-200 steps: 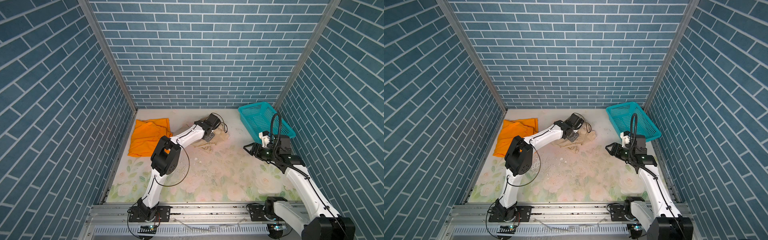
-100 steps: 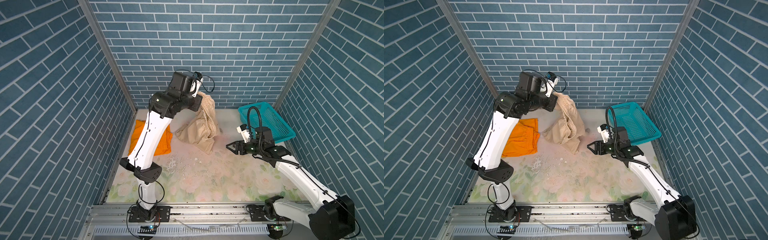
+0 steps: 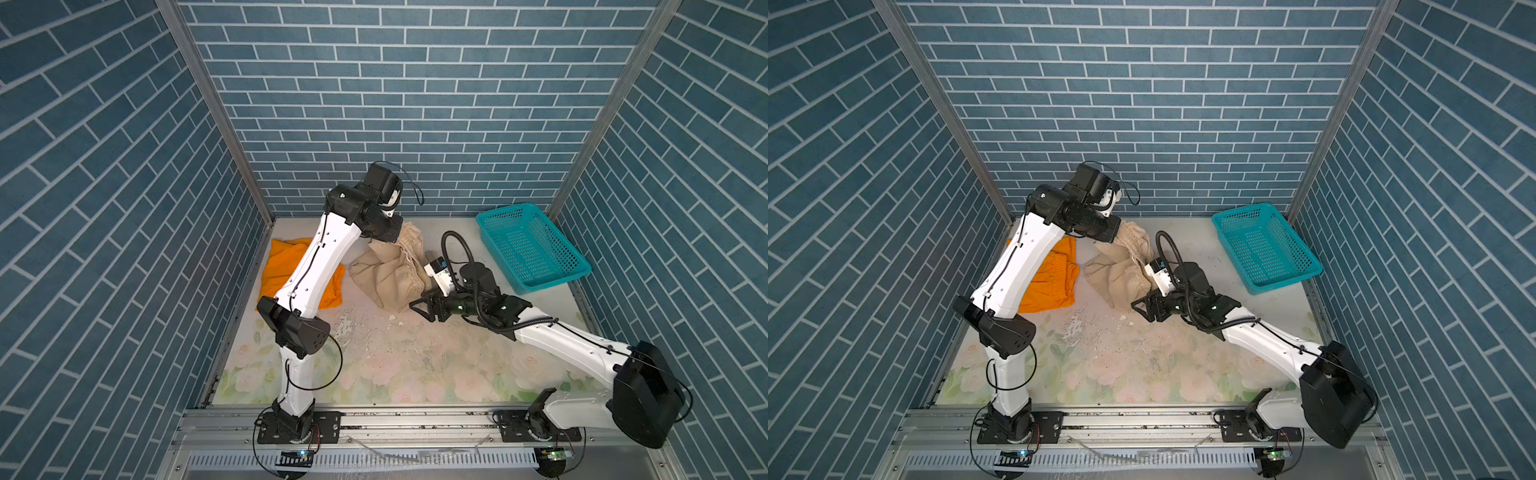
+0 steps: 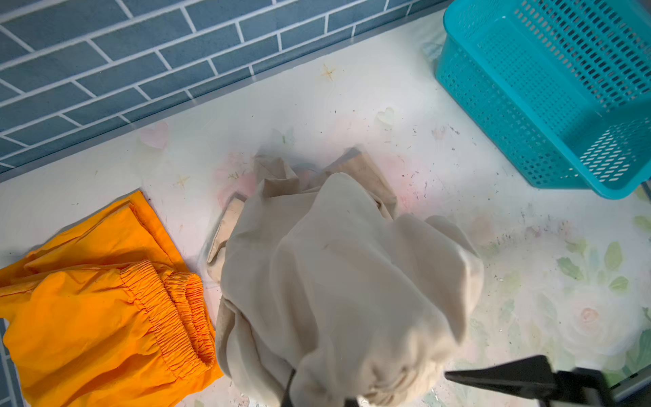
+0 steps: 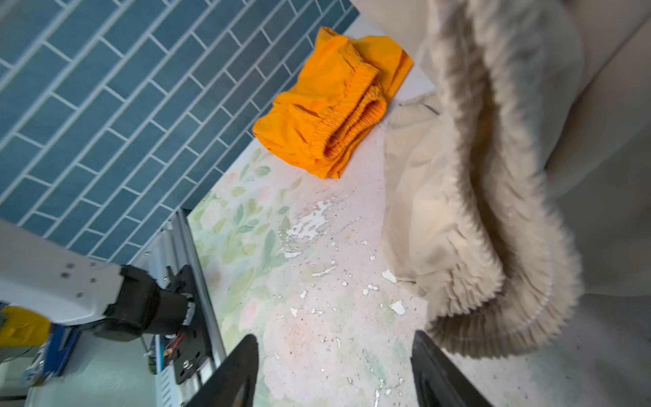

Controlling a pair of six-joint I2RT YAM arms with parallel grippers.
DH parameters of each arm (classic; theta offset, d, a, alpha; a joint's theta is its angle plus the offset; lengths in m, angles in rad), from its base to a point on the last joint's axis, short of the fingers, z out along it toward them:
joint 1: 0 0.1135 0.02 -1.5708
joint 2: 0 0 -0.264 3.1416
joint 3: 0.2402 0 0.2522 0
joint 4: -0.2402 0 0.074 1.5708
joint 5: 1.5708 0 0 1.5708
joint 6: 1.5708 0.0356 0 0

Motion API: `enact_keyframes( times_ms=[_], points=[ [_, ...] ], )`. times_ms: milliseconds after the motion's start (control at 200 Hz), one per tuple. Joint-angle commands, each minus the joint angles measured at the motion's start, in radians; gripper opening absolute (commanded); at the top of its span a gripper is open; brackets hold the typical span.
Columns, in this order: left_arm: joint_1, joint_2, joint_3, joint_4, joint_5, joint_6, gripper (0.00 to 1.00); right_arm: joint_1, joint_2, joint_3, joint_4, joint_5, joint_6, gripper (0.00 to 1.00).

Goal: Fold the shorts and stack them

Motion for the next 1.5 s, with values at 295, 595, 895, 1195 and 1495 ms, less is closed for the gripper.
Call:
enact_keyframes(
  times_ms=[295, 595, 895, 1195, 1495],
  points=[
    [0.014, -0.078, -0.064, 0.038, 0.009, -0.033, 0.0, 0.005, 0.128, -0.005, 0.213, 0.262, 0.013, 0.7],
    [0.037, -0.131, -0.113, 0.019, -0.083, -0.005, 0.0, -0.003, 0.18, 0.086, 0.111, 0.288, -0.051, 0.11],
    [0.036, -0.18, -0.093, -0.049, -0.275, 0.133, 0.0, -0.056, -0.034, 0.452, -0.539, 0.409, -0.35, 0.0],
    [0.036, -0.3, 0.124, -0.175, -0.214, 0.248, 0.0, -0.06, -0.038, 0.999, -1.029, 0.241, -0.547, 0.0],
    [0.04, -0.476, -0.134, -0.059, -0.097, 0.208, 0.13, -0.061, -0.079, 0.971, -1.036, 0.289, -0.608, 0.0]
  ],
)
